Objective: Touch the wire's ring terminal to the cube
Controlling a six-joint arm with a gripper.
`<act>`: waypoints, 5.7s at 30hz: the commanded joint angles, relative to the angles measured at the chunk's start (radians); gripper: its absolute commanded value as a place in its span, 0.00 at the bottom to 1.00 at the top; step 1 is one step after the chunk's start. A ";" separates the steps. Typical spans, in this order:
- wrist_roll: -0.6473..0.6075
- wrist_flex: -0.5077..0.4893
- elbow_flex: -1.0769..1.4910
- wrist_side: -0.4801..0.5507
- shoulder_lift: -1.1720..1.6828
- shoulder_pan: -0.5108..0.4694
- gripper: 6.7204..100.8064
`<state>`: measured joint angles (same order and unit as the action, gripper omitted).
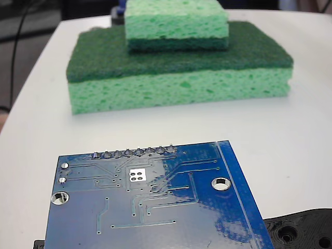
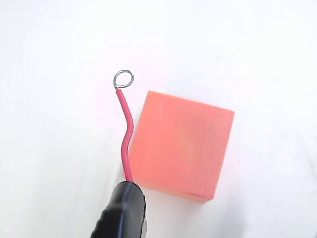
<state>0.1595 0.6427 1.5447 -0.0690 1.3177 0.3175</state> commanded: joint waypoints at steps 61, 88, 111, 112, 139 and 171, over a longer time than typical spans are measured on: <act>-0.023 0.046 0.138 -0.028 0.285 -0.020 0.99; -0.112 0.114 1.310 0.109 1.671 -0.264 0.99; -0.133 0.135 1.448 0.132 1.736 -0.380 0.99; -0.133 0.135 1.448 0.132 1.736 -0.380 0.99; -0.133 0.135 1.448 0.130 1.736 -0.380 0.99; -0.133 0.135 1.448 0.130 1.736 -0.380 0.99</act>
<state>0.0261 0.7793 3.0005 0.0644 3.0526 -0.0629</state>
